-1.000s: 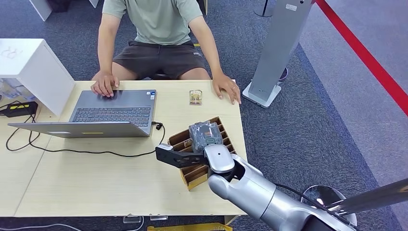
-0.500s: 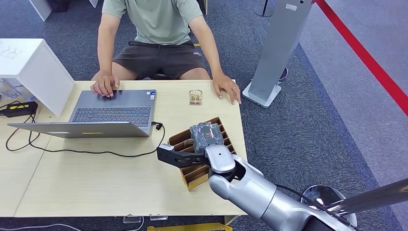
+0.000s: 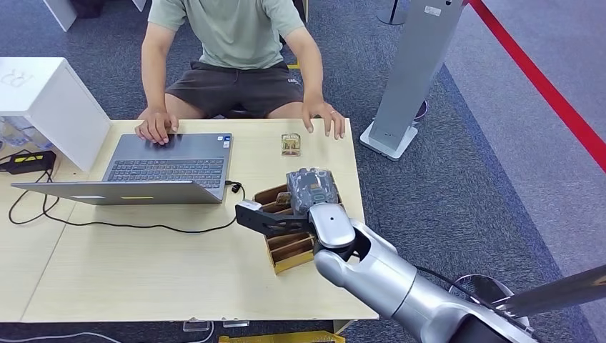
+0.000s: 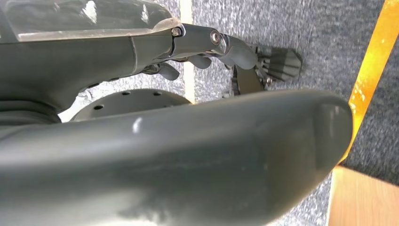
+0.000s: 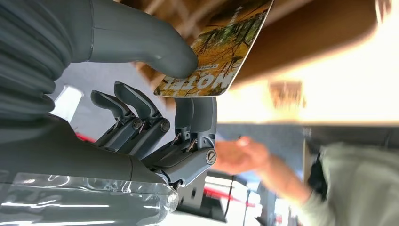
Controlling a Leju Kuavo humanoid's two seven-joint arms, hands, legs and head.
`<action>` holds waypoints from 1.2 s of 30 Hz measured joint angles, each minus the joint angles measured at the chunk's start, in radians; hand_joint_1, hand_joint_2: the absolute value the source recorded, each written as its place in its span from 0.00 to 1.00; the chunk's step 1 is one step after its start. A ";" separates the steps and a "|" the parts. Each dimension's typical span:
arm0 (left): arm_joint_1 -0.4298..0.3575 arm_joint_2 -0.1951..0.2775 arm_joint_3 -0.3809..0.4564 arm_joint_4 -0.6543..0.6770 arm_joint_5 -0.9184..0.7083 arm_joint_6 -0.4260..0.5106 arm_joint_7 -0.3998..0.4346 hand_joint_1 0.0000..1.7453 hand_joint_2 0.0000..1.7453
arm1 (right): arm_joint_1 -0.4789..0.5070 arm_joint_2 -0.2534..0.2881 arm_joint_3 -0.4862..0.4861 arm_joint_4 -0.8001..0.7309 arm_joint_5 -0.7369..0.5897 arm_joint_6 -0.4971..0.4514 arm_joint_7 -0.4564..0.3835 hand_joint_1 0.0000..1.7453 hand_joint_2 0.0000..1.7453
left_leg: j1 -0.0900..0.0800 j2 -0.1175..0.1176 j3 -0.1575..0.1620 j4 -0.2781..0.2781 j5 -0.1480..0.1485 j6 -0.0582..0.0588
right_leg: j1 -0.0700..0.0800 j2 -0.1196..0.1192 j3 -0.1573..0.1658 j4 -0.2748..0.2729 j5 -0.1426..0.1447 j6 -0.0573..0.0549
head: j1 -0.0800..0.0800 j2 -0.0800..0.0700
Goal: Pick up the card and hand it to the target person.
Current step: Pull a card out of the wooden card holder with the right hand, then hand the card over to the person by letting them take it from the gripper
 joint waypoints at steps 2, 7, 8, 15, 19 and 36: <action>0.001 0.003 0.000 0.000 -0.005 -0.017 0.000 0.00 0.00 | -0.024 -0.008 -0.027 -0.033 0.020 0.023 0.001 1.00 1.00 | 0.000 0.000 0.000 0.000 0.000 0.000 | 0.000 0.000 0.000 0.000 0.000 0.000 | 0.000 0.000; 0.001 0.009 0.000 0.000 -0.009 -0.028 0.000 0.00 0.00 | -0.105 -0.026 -0.090 -0.091 -0.006 0.039 0.002 1.00 1.00 | 0.000 0.000 0.000 0.000 0.000 0.000 | 0.000 0.000 0.000 0.000 0.000 0.000 | 0.001 0.000; 0.001 0.010 0.000 0.000 -0.009 -0.028 0.000 0.00 0.00 | -0.123 -0.028 -0.100 -0.095 -0.022 0.030 0.002 1.00 1.00 | 0.000 0.000 0.000 0.000 0.000 0.000 | 0.000 0.000 0.000 0.000 0.000 0.000 | 0.000 0.000; -0.001 0.011 -0.007 0.000 -0.009 -0.026 0.014 0.00 0.00 | -0.271 -0.027 -0.124 -0.006 -0.102 -0.087 -0.027 1.00 1.00 | 0.000 0.000 -0.001 0.000 0.000 0.000 | 0.000 0.000 0.000 0.000 0.000 0.000 | 0.000 0.000; -0.008 0.011 -0.022 0.000 -0.018 -0.028 0.019 0.00 0.00 | -0.347 0.018 -0.112 0.184 -0.120 -0.198 -0.137 1.00 1.00 | 0.000 -0.001 -0.002 0.000 0.000 0.000 | 0.000 -0.001 0.000 0.001 0.000 0.000 | 0.001 0.000; -0.016 0.012 -0.061 0.000 -0.018 -0.021 0.037 0.00 0.00 | -0.381 0.188 -0.061 0.725 -0.147 -0.257 -0.257 0.00 1.00 | 0.000 -0.002 -0.002 0.000 0.001 0.000 | 0.000 -0.001 -0.001 0.001 0.000 0.000 | 0.001 0.000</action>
